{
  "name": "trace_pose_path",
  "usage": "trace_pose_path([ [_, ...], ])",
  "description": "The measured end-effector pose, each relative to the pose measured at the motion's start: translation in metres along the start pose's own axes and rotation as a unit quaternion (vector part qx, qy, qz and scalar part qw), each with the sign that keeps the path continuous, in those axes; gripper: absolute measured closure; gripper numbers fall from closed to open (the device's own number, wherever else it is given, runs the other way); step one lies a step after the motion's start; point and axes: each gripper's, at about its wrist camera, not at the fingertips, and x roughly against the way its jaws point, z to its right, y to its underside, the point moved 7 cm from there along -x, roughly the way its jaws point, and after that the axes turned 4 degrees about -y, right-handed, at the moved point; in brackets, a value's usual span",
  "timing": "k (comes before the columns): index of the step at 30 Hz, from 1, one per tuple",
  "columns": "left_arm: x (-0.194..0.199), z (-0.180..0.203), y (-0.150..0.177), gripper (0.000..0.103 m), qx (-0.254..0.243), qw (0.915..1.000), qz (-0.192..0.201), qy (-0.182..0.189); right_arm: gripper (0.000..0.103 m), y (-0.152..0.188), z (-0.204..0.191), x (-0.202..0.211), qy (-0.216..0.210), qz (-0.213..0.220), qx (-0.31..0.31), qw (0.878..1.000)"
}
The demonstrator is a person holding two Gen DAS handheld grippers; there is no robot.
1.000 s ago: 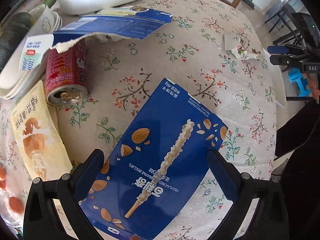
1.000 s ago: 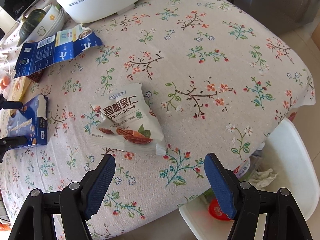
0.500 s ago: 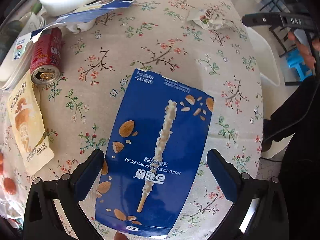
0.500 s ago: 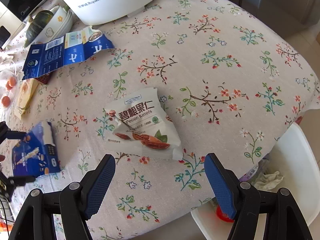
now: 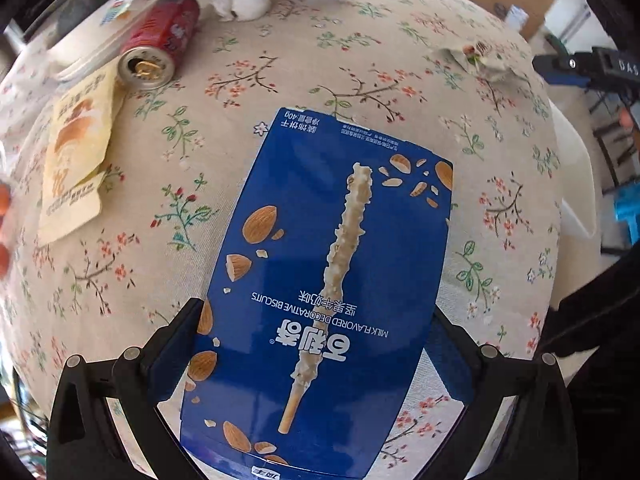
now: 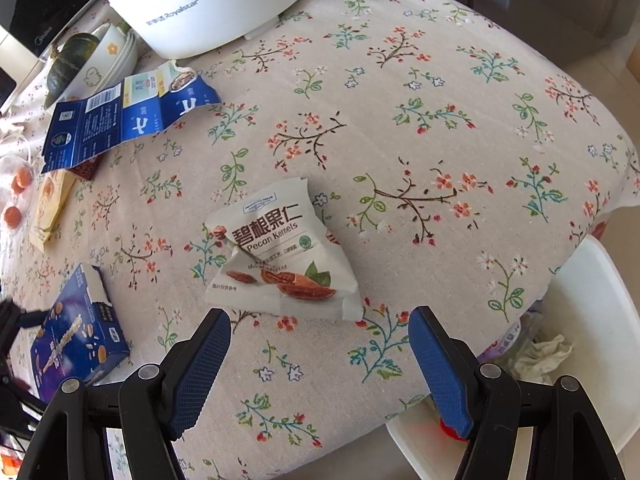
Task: Collect trash
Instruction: 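Grasp the blue biscuit box with the left gripper while the right grasps the white pecan bag, then carry the biscuit box and pecan bag over the bin and release both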
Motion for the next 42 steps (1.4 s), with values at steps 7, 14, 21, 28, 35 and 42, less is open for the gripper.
trace_pose_path([
  [7, 0.031, -0.013, 0.021, 0.003, 0.131, 0.9906, 0.035, 0.021, 0.025, -0.009, -0.011, -0.015, -0.008, -0.003, -0.001, 1.000],
  [14, 0.079, -0.029, 0.032, 0.003, 0.201, 0.9771, 0.071, 0.003, 0.025, -0.011, -0.022, -0.040, 0.003, -0.008, -0.004, 1.000],
  [21, 0.086, 0.004, 0.031, 0.003, 0.232, 0.9673, 0.100, -0.023, 0.027, -0.009, -0.028, -0.041, 0.016, 0.012, 0.012, 1.000],
  [28, 0.089, 0.027, 0.019, 0.003, 0.223, 0.9655, 0.126, -0.048, 0.044, 0.002, -0.032, -0.027, -0.007, 0.014, 0.024, 1.000],
  [35, 0.093, 0.049, 0.020, 0.003, 0.211, 0.9664, 0.138, -0.050, 0.051, 0.016, -0.022, -0.014, -0.032, 0.021, 0.019, 0.999],
  [42, 0.094, 0.070, 0.013, 0.003, 0.182, 0.9707, 0.147, -0.057, 0.053, 0.025, -0.005, 0.007, -0.049, 0.031, -0.011, 0.998],
])
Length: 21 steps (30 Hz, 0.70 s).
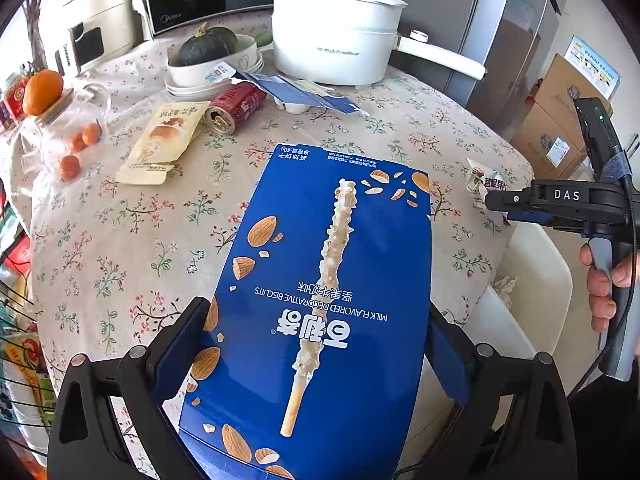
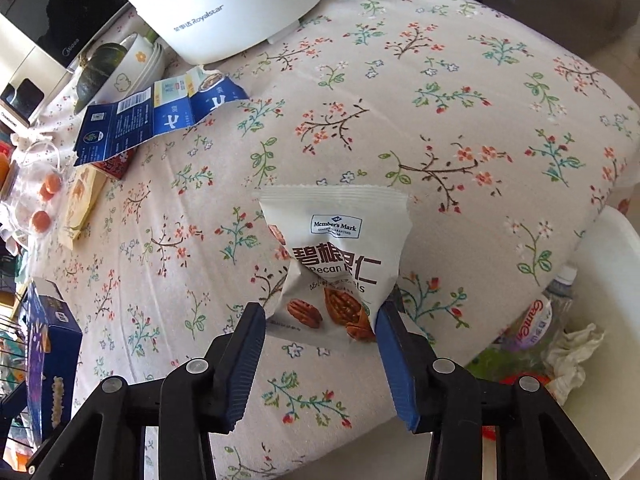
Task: Collect trash
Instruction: 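Carry the biscuit box and pecan bag over the bin and release both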
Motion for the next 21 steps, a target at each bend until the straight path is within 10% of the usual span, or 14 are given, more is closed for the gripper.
trace_pose_path([
  [21, -0.007, 0.120, -0.013, 0.003, -0.073, 0.9945, 0.002, 0.074, 0.052, 0.029, 0.088, 0.094, 0.003, 0.052, -0.062, 0.997],
])
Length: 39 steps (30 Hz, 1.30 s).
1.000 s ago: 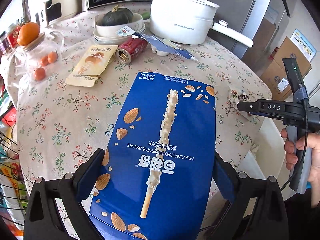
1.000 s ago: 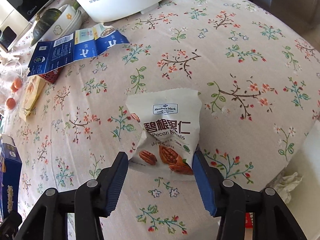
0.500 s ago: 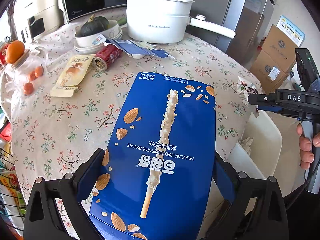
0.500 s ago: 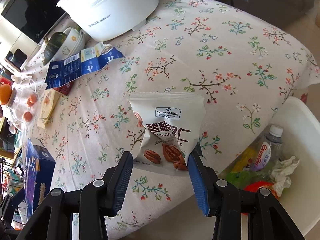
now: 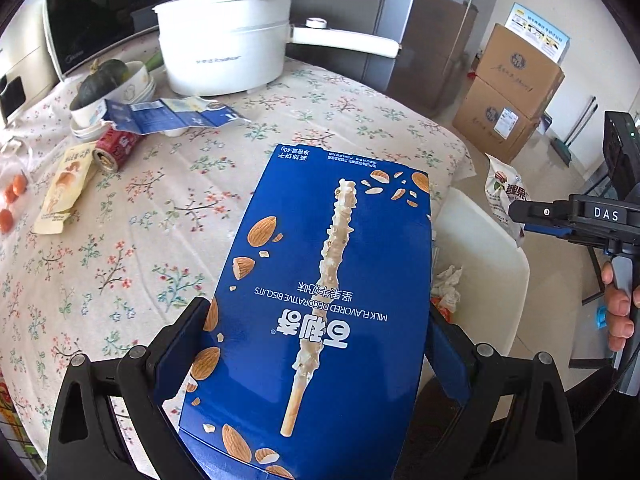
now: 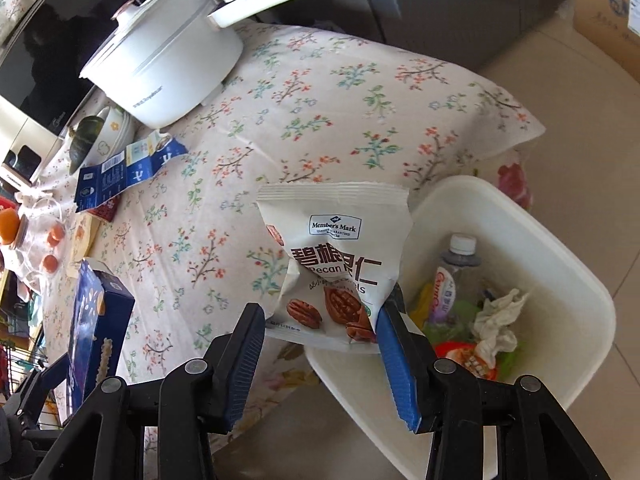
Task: Collect trash
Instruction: 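Carry the biscuit box and pecan bag over the bin and release both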
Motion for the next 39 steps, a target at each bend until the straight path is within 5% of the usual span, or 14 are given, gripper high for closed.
trace_pose_path([
  [8, -0.016, 0.068, -0.010, 0.003, -0.035, 0.9988, -0.006, 0.033, 0.045, 0.008, 0.059, 0.022, 0.017, 0.000, -0.048, 0.999],
  [11, -0.023, 0.091, -0.011, 0.003, -0.049, 0.9979, -0.009, 0.042, 0.028, 0.010, 0.073, 0.027, 0.015, -0.003, -0.067, 0.998],
  [19, -0.045, 0.128, -0.008, 0.003, -0.081, 0.9954, -0.022, 0.047, 0.027, 0.015, 0.108, 0.049, 0.030, 0.008, -0.080, 0.996],
  [30, -0.047, 0.168, -0.013, 0.002, -0.129, 0.9901, 0.008, 0.055, 0.026, 0.021, 0.138, 0.070, 0.039, 0.017, -0.098, 0.994],
  [39, -0.048, 0.169, -0.015, 0.000, -0.119, 0.9912, 0.011, 0.058, 0.026, 0.021, 0.141, 0.074, 0.039, 0.022, -0.105, 0.993],
])
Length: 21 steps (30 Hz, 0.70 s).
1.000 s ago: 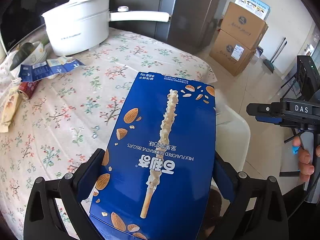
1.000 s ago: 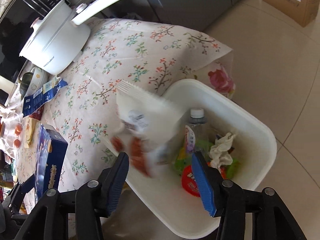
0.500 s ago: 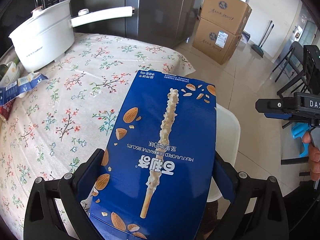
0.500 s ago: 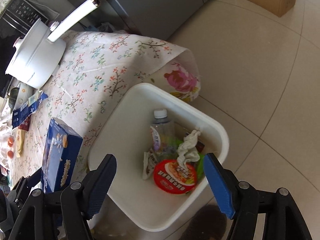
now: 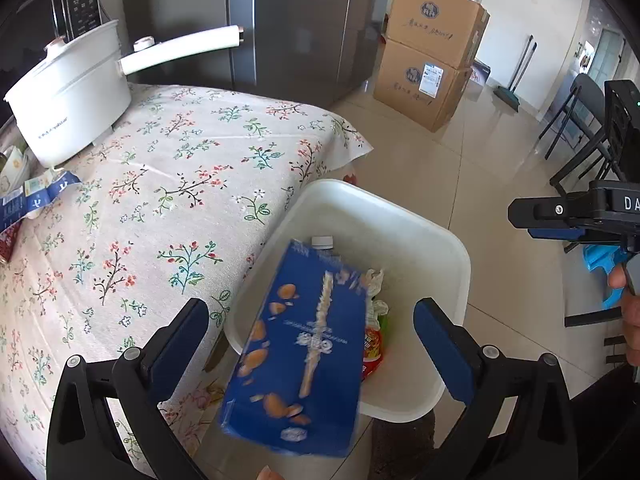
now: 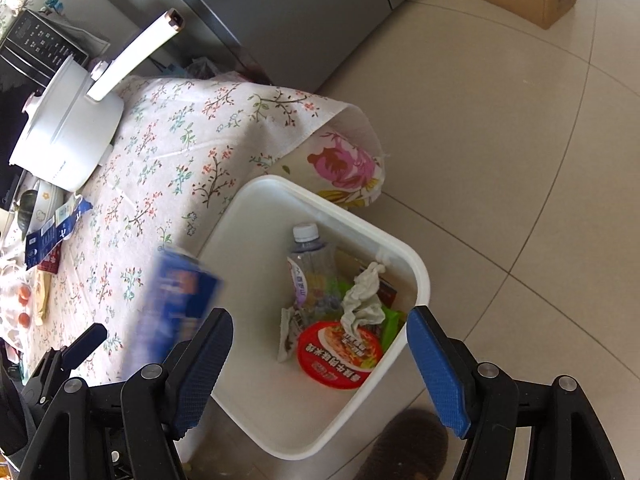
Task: Collect trash
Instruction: 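Carry the biscuit box and pecan bag over the bin and release both, then move both tools back to the table toward the yellow pouch and blue carton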
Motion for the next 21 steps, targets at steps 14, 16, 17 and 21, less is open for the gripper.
trace_pose_path([
  [14, 0.015, -0.029, 0.003, 0.000, 0.013, 0.9997, 0.008, -0.018, 0.026, -0.001, -0.012, -0.004, 0.003, -0.001, 0.015, 1.000],
  [16, 0.019, -0.043, 0.004, 0.000, 0.024, 0.9993, 0.009, -0.026, 0.026, -0.002, -0.018, -0.006, 0.002, -0.002, 0.019, 1.000],
  [17, 0.022, -0.050, 0.005, 0.000, 0.030, 0.9990, 0.011, -0.031, 0.026, -0.002, -0.021, -0.008, 0.002, -0.002, 0.022, 1.000],
  [21, 0.033, -0.081, 0.008, 0.000, 0.056, 0.9972, 0.016, -0.047, 0.026, -0.002, -0.037, -0.015, 0.001, -0.007, 0.034, 0.999],
])
